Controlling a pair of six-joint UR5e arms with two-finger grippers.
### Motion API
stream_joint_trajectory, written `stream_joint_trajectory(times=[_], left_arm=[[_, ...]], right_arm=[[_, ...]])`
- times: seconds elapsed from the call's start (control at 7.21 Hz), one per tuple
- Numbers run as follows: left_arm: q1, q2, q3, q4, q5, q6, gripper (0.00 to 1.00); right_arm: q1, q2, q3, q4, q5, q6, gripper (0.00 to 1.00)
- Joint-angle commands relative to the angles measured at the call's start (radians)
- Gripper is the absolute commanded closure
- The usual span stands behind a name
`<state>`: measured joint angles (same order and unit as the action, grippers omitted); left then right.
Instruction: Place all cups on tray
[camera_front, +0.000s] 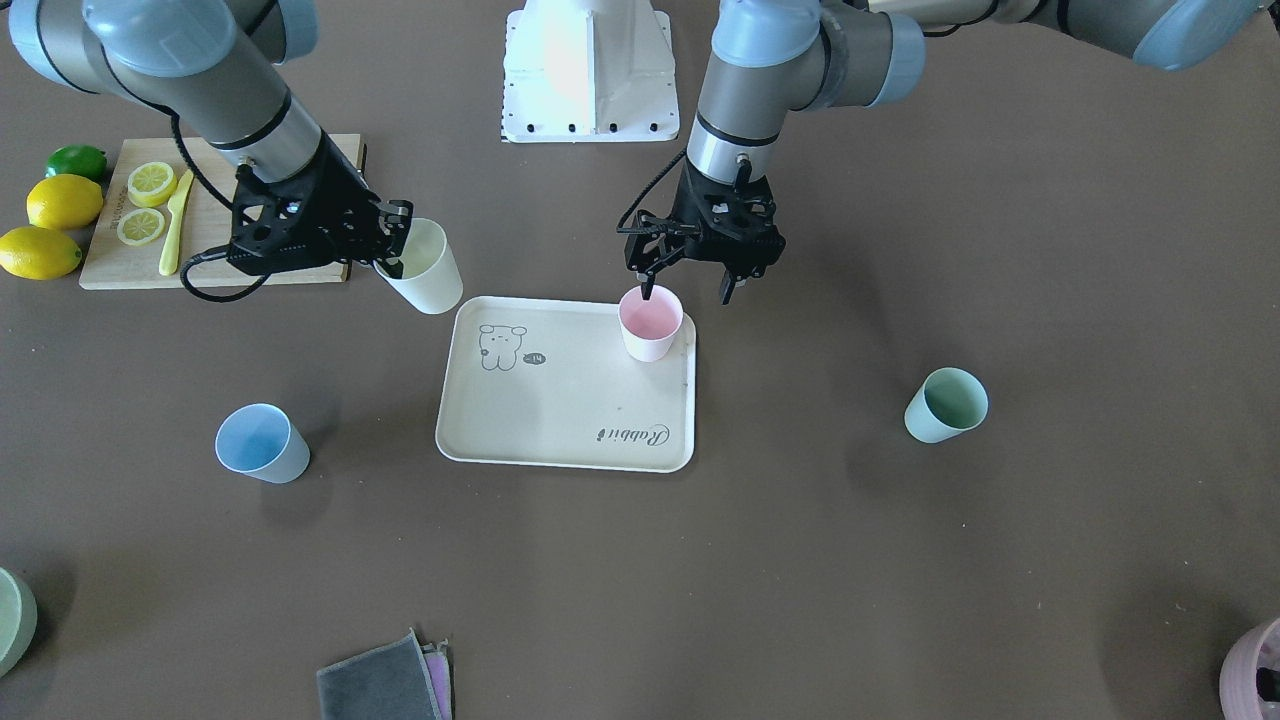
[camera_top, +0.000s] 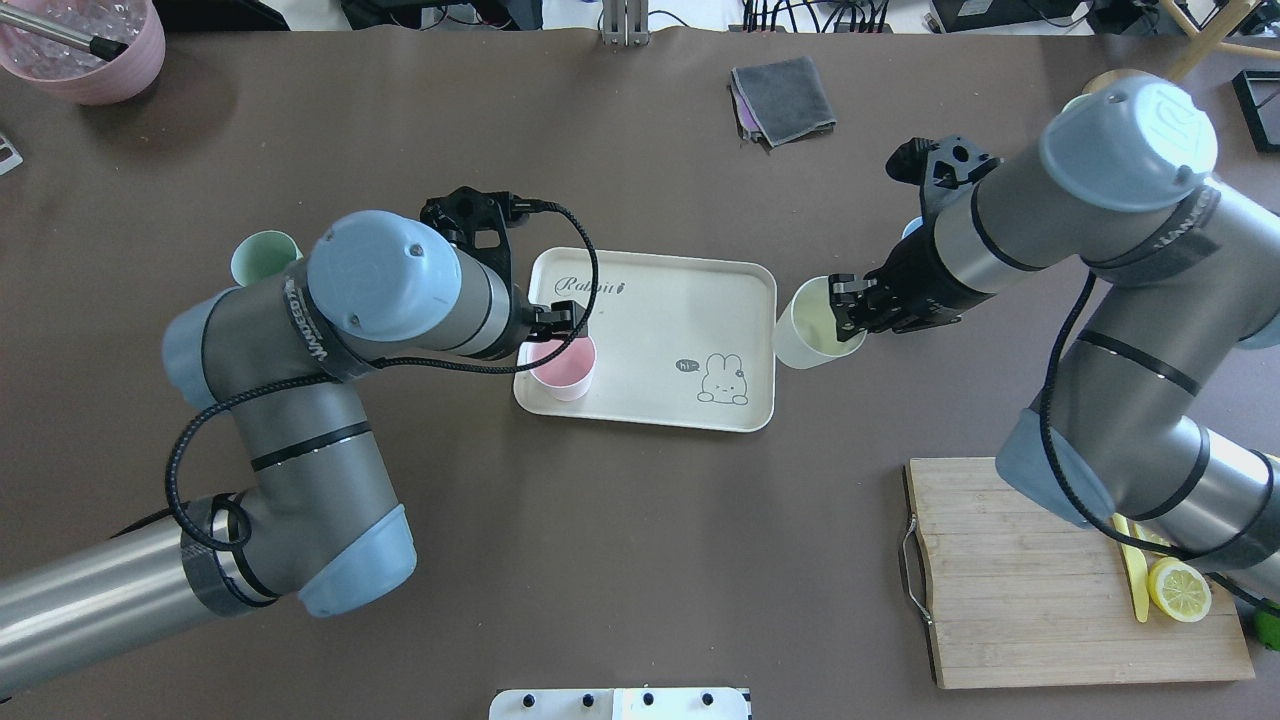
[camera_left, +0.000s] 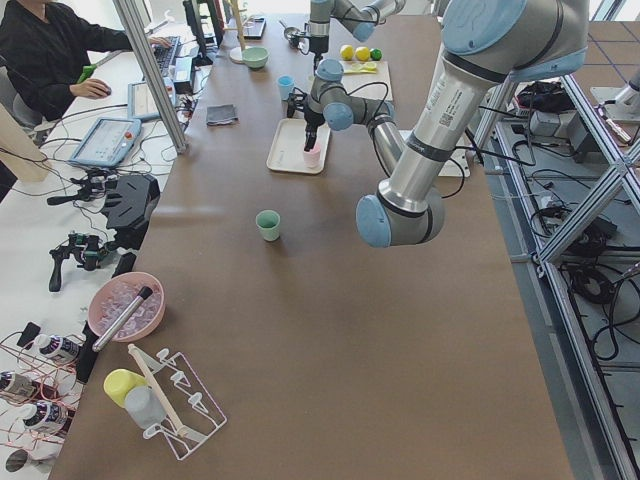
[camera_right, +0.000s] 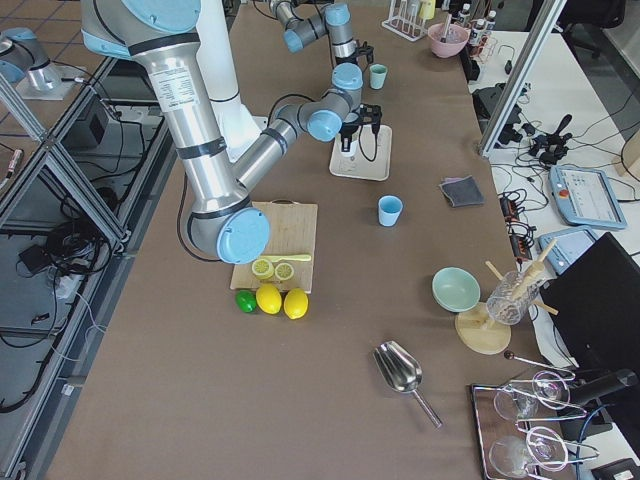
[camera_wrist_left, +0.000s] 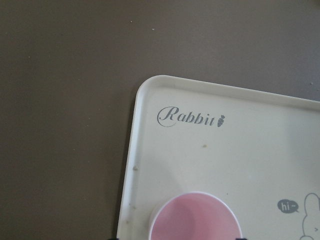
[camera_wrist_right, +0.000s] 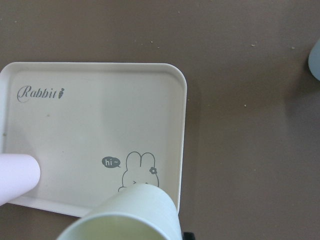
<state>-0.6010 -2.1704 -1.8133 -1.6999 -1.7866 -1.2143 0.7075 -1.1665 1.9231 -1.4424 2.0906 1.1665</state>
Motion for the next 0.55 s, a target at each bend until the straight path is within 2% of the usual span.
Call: stream_joint_trajectory(times=[0.0, 0.14, 0.42], left_arm=[[-0.159, 0.073, -0.026, 0.008, -0.127, 0.195, 0.02], [-0.254, 0.107, -0.034, 0.008, -0.21, 0.252, 0.02], [-0.31, 0.147, 0.012, -0.007, -0.238, 0.39, 0.02]], right_arm=[[-0.066, 0.091, -0.096, -0.009, -0.075, 0.038, 1.0], [-0.083, 0.125, -0.146, -0.001, -0.092, 0.053, 1.0], [-0.12, 0.13, -0.194, 0.017, -0.13, 0.056, 1.0]])
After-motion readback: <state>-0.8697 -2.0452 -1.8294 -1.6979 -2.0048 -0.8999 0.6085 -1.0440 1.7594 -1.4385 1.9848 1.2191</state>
